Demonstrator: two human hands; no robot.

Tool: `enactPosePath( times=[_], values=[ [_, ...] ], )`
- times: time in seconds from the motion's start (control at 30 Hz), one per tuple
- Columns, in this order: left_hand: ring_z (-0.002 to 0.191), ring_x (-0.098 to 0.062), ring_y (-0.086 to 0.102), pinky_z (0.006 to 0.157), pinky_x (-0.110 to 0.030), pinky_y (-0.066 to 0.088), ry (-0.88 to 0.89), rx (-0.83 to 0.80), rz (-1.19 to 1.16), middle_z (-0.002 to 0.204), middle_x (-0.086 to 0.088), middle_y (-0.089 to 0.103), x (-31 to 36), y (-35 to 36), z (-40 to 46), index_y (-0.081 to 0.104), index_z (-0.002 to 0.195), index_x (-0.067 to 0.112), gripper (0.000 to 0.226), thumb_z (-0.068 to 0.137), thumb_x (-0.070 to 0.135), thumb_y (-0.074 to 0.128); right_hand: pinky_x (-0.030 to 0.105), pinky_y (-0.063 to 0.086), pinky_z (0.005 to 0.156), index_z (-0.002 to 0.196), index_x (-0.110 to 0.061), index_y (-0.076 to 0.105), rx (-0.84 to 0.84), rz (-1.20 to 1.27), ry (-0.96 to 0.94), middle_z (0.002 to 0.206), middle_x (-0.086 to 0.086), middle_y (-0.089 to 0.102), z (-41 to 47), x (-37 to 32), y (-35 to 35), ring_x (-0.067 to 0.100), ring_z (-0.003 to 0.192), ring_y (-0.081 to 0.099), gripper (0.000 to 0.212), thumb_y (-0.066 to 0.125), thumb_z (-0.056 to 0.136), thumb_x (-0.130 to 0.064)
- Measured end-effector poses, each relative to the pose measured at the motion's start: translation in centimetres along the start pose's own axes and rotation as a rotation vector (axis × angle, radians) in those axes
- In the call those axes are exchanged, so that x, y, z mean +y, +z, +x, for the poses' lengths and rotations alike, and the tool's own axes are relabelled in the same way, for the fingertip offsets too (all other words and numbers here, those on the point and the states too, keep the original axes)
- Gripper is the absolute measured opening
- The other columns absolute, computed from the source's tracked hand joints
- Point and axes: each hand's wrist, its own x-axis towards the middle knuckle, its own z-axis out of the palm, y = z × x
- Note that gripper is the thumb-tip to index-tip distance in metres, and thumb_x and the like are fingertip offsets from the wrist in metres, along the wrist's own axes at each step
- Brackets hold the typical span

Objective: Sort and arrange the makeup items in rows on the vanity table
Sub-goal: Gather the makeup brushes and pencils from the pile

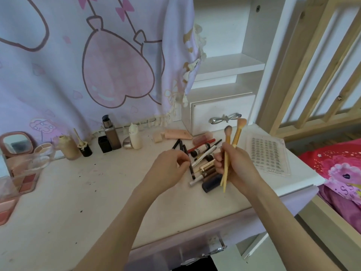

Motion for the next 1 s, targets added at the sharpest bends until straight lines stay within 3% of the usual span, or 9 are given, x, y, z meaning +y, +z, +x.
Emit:
enactPosePath(
  times=[0.13,0.33,0.83,0.97,1.0],
  values=[
    [0.1,-0.021,0.049,0.083,-0.029,0.041,0.014,0.071,0.197,0.103,-0.003,0.059,0.1,2.9,4.2,0.067,0.104,0.021,0.024,0.09,0.016,0.048,0.018,0.028,0.032,0.087,-0.009,0.049,-0.015,-0.018,0.009,0.05,-0.001,0.039,0.5,-0.2,-2.4,0.01,0.038,0.035,0.016,0.042,0.099,-0.016],
    [0.106,-0.024,0.045,0.082,-0.032,0.036,0.022,0.058,0.368,0.102,-0.001,0.06,0.4,4.8,6.3,0.068,0.1,0.025,0.022,0.092,0.024,0.048,0.016,0.021,0.031,0.089,-0.007,0.049,-0.028,0.037,0.048,0.053,-0.001,0.036,1.0,0.1,-4.2,0.007,0.036,0.027,0.019,0.038,0.1,-0.018],
    [0.088,-0.023,0.055,0.07,-0.036,0.05,-0.112,0.052,0.33,0.083,-0.007,0.063,1.2,5.1,6.7,0.068,0.079,0.009,0.021,0.084,0.021,0.051,0.015,0.022,0.031,0.089,-0.006,0.053,-0.093,0.016,0.057,0.051,0.0,0.04,1.1,0.5,-4.9,0.008,0.035,0.031,0.023,0.037,0.1,-0.017],
    [0.078,-0.02,0.056,0.068,-0.033,0.049,-0.086,0.143,0.162,0.08,-0.004,0.062,0.9,3.4,6.2,0.063,0.074,0.009,0.015,0.083,0.017,0.055,0.015,0.019,0.032,0.089,-0.008,0.056,-0.132,-0.023,0.072,0.052,-0.002,0.036,0.9,0.0,-4.7,0.006,0.037,0.027,0.021,0.042,0.099,-0.021],
    [0.075,-0.015,0.056,0.069,-0.026,0.048,-0.074,0.162,0.072,0.079,0.0,0.063,0.8,2.6,6.0,0.061,0.075,0.012,0.01,0.083,0.016,0.057,0.015,0.019,0.032,0.089,-0.009,0.057,-0.144,-0.045,0.068,0.051,-0.003,0.034,0.9,-0.3,-4.6,0.006,0.037,0.026,0.021,0.044,0.098,-0.023]
  ],
)
